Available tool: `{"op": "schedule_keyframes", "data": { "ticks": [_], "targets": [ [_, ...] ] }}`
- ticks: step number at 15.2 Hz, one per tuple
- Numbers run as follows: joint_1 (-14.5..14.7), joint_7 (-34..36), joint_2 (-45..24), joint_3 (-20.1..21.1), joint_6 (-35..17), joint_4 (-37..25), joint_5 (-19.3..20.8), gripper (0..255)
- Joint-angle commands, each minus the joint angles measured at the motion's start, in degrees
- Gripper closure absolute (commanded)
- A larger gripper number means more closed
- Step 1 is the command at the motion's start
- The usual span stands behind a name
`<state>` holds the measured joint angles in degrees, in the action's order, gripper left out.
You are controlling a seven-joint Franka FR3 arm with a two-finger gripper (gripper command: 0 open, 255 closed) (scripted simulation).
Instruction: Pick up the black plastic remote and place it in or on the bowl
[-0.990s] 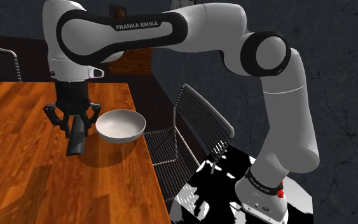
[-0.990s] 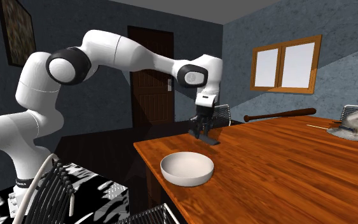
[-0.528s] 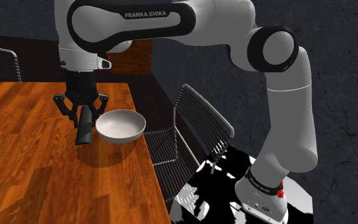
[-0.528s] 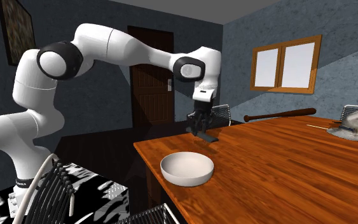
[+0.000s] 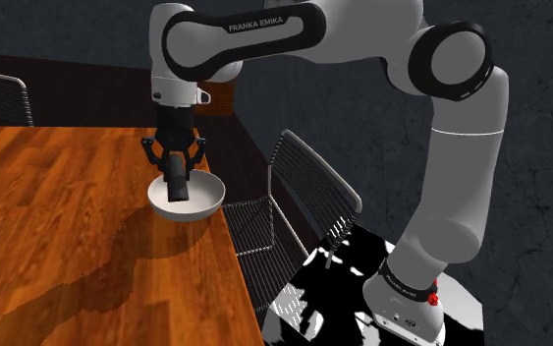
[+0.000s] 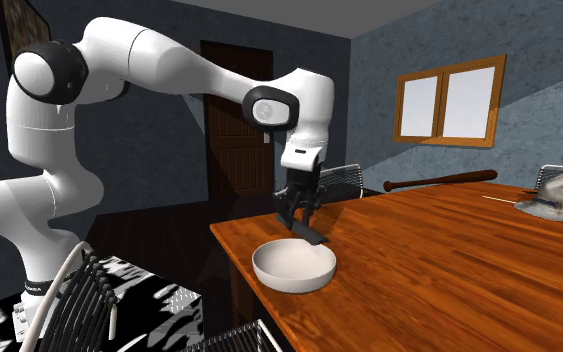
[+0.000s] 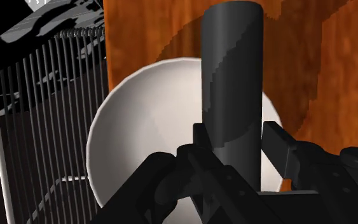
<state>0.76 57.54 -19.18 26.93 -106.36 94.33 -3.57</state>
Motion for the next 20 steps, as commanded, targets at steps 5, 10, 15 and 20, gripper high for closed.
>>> {"op": "schedule_keyframes", "data": {
  "ticks": [5,10,15,20],
  "targets": [
    [-2.6,-3.8,1.7,-0.9,-2.4,4.5,-0.8,255],
    [-2.4,-4.0,0.4,-1.1,-5.8,6.8,-0.3,255],
    [-2.3,-4.1,-0.4,-1.3,-7.7,7.9,0.0,255],
    [-2.3,-4.1,-0.4,-1.3,-7.7,7.9,0.0,255]
  ]
}}
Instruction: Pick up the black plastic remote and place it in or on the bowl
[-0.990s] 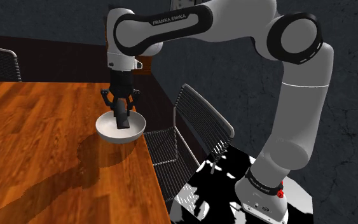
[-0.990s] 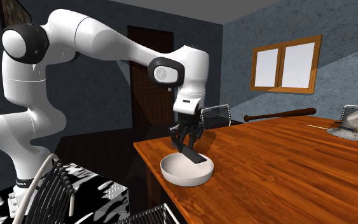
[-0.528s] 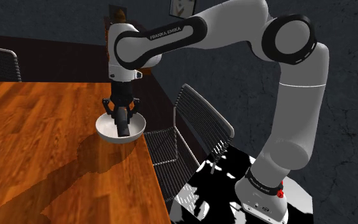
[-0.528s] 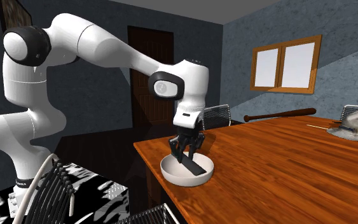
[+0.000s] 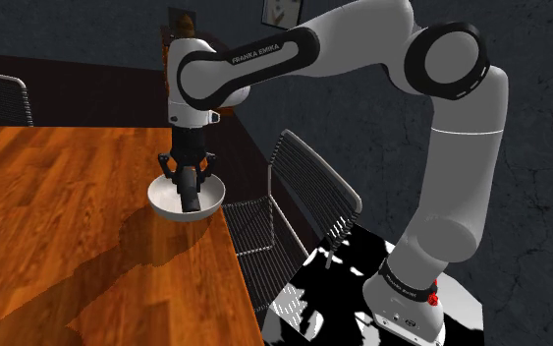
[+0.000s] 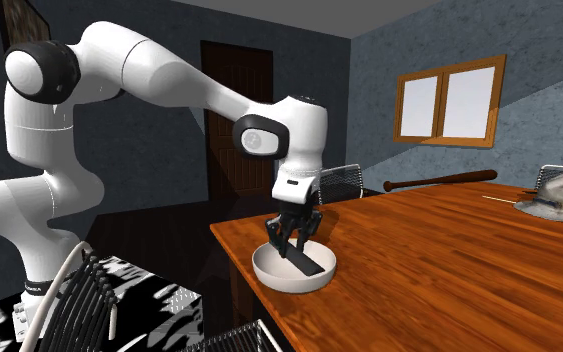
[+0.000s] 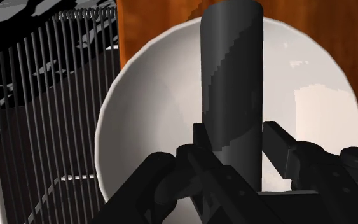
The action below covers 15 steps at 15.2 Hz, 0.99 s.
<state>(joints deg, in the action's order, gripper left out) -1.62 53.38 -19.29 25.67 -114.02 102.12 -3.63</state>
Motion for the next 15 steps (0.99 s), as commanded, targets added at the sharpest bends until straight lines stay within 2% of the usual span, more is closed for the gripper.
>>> {"op": "schedule_keyframes", "data": {
  "ticks": [1,6,10,15],
  "targets": [
    [0.1,0.0,-0.3,0.0,0.0,0.1,0.0,0],
    [0.1,0.0,-0.3,0.0,0.0,0.1,0.0,0],
    [-0.6,-0.2,1.1,0.0,6.9,-5.4,-0.4,0],
    [-0.6,-0.2,1.1,0.0,6.9,-5.4,-0.4,0]
  ]
}}
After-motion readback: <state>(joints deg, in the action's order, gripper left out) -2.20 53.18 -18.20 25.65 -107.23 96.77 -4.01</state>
